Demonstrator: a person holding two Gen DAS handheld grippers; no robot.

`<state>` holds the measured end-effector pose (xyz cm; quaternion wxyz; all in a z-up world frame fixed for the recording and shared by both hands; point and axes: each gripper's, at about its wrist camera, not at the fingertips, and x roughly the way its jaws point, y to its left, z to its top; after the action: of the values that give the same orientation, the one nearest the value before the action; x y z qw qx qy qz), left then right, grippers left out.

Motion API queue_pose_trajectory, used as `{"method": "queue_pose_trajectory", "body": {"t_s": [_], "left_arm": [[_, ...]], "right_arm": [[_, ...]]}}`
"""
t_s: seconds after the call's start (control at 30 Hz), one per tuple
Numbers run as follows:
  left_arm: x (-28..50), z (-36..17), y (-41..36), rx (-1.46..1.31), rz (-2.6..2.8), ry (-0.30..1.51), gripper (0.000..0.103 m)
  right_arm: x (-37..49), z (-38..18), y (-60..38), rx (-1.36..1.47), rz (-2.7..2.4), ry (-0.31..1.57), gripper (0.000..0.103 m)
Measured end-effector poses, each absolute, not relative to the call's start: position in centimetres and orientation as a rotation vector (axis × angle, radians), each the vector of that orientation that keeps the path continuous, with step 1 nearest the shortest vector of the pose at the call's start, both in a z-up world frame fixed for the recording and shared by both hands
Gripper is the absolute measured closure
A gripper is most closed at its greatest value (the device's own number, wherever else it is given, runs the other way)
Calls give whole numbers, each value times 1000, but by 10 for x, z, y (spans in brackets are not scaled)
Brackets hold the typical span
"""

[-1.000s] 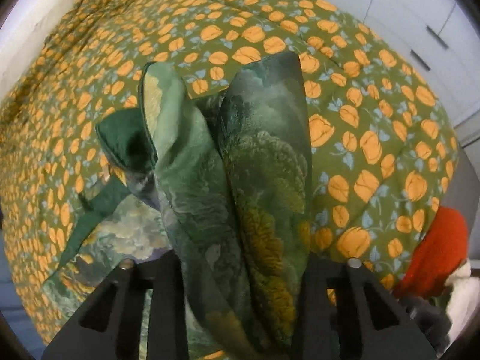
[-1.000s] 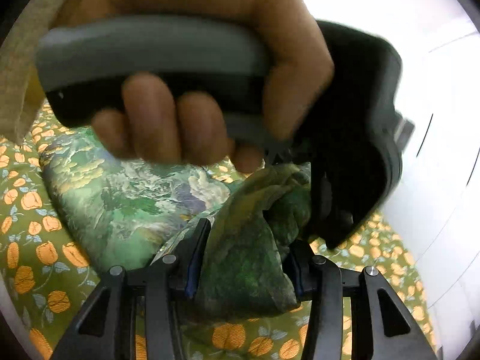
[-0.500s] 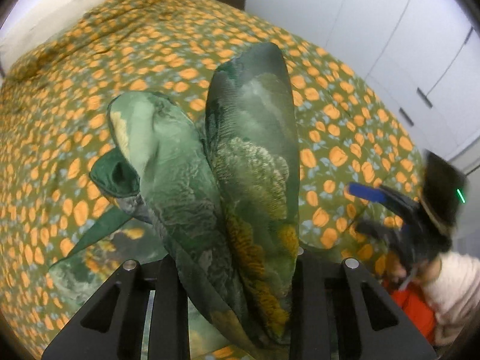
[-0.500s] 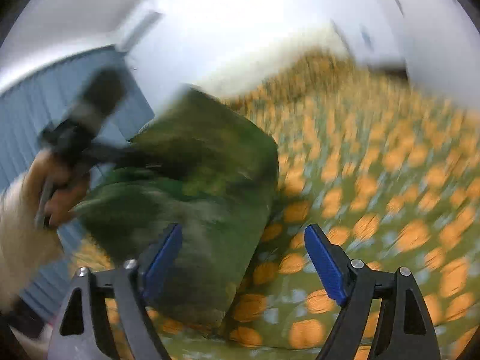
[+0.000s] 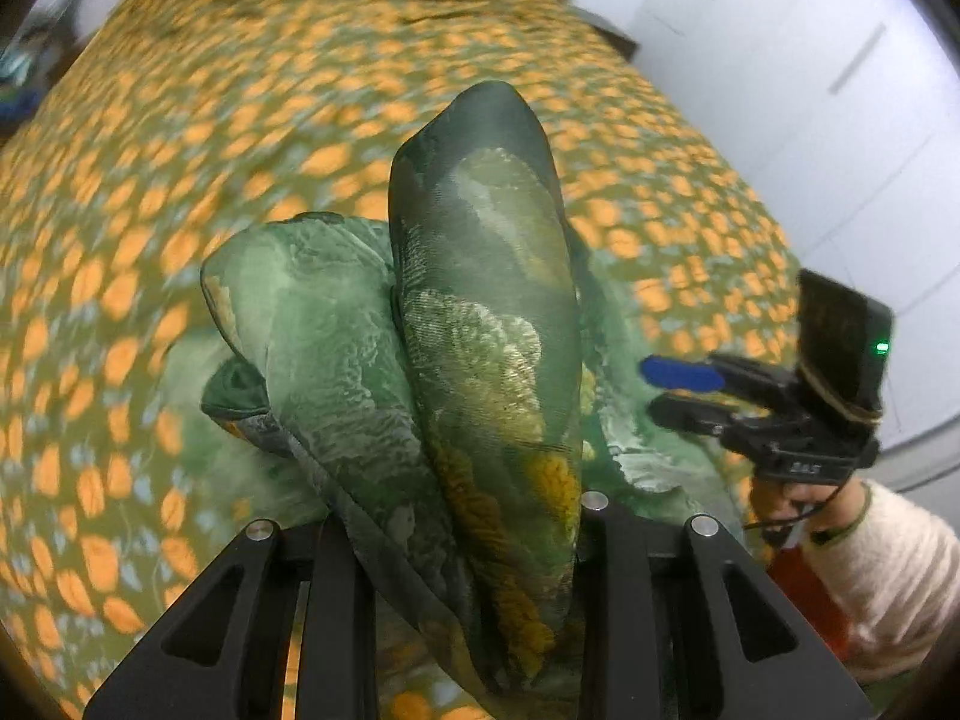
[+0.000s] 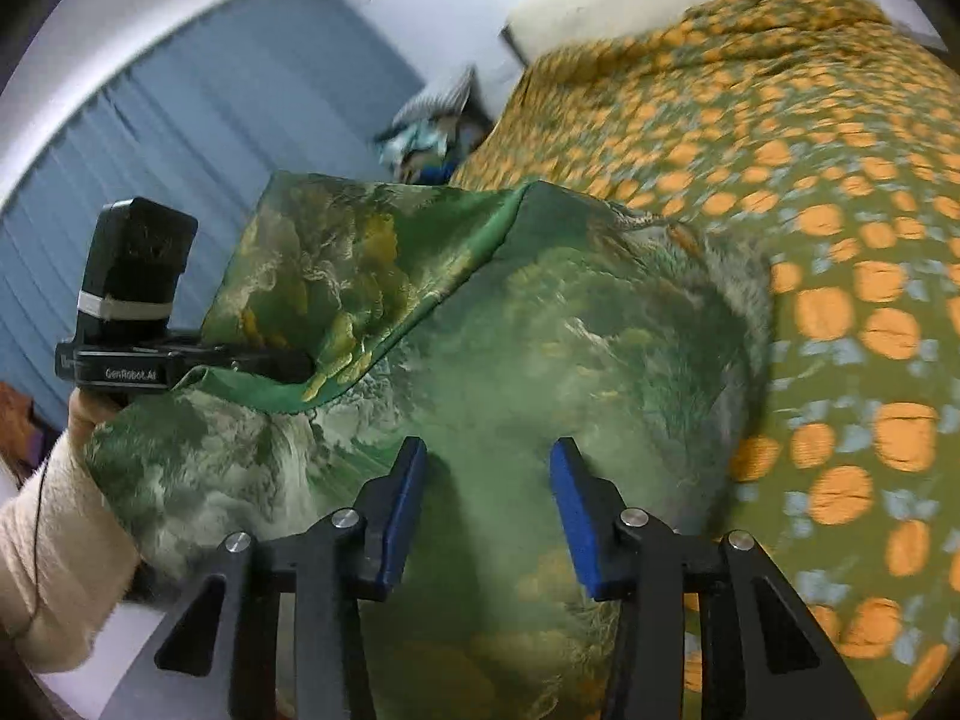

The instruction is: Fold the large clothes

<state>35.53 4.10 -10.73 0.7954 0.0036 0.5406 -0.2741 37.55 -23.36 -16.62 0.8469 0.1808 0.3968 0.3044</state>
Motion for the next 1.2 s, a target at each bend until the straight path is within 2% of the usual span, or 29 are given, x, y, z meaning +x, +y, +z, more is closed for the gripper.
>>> {"method": "queue_pose_trajectory", "body": {"t_s": [0.23, 0.37, 0.5, 0.67, 0.83, 0.9, 0.97, 1.03, 1.13, 1.2], "left_arm": [[374, -172, 104, -172, -574, 1196, 73], [379, -199, 121, -269, -603, 1201, 70], [382, -199, 122, -286, -655, 1173, 68], [386, -198, 127, -269, -704, 1153, 65], [388, -204, 131, -281, -711, 1155, 62], [387, -206, 134, -270, -702, 1164, 53], [383, -205, 138, -256, -693, 1179, 37], [378, -198, 147, -231, -689, 1170, 32], [366, -182, 166, -194, -619, 1124, 16], [357, -170, 182, -191, -573, 1079, 15]], "right_arm": [[396, -203, -164, 228, 648, 923, 59], [404, -219, -155, 213, 609, 931, 64], [397, -191, -152, 131, 568, 905, 65], [346, -143, -123, 23, 655, 802, 65], [314, -164, -69, -76, 770, 797, 65], [325, -189, -66, -1, 762, 868, 65], [330, -207, -63, 23, 748, 919, 65], [322, -215, -58, -5, 740, 923, 65], [318, -216, -56, -26, 728, 916, 65], [317, -218, -53, -47, 714, 911, 65]]}}
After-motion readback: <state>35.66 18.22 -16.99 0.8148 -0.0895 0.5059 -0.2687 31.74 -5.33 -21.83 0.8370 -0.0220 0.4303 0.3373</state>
